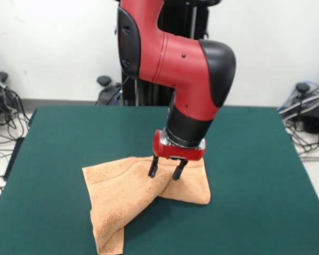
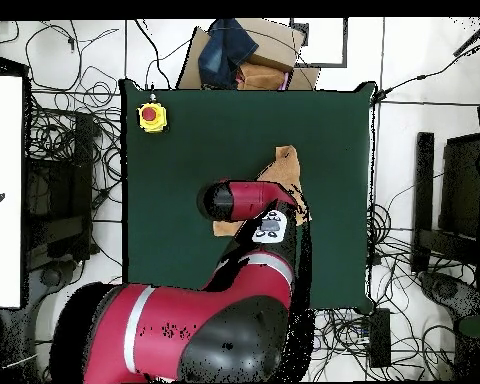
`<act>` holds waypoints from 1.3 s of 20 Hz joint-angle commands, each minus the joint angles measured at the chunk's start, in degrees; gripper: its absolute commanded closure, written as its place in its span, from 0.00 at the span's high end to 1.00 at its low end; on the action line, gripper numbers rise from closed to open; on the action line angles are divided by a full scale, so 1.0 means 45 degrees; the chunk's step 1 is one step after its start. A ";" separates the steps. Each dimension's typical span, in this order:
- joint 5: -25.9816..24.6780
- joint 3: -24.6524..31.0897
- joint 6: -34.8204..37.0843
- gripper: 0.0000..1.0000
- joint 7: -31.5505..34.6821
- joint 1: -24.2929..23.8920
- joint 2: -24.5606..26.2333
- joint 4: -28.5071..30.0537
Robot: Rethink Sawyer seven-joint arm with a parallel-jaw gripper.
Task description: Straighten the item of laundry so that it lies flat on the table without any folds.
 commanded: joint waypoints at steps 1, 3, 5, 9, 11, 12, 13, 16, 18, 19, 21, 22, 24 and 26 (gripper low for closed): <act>0.0950 -0.0410 0.0389 1.00 0.3253 0.0504 0.0881 -0.0861; 0.1079 -0.0656 0.0256 1.00 0.3429 0.0673 0.0833 -0.0738; 0.1285 -0.0866 0.0156 1.00 0.3601 0.0821 0.0868 -0.0724; 0.1670 -0.1270 0.0007 1.00 0.3797 0.1041 0.1141 -0.0898; 0.1825 -0.1424 0.0090 1.00 0.3764 0.1133 0.1302 -0.0976; 0.1877 -0.1545 0.0172 1.00 0.3729 0.1215 0.1383 -0.1006; 0.1854 -0.1743 0.0251 1.00 0.3631 0.1343 0.1484 -0.1100; 0.1799 -0.2164 0.0202 1.00 0.3444 0.1627 0.1730 -0.1210; 0.1886 -0.2088 0.0099 1.00 0.3397 0.1566 0.1735 -0.1157; 0.1930 -0.2051 0.0047 1.00 0.3373 0.1536 0.1738 -0.1131; 0.2055 -0.1690 -0.0213 1.00 0.3369 0.1302 0.1616 -0.0903; 0.2118 -0.1510 -0.0343 1.00 0.3366 0.1186 0.1556 -0.0789; 0.2249 -0.1221 -0.0575 1.00 0.3390 0.1020 0.1551 -0.0689; 0.2389 -0.0956 -0.0875 1.00 0.3406 0.0864 0.1644 -0.0611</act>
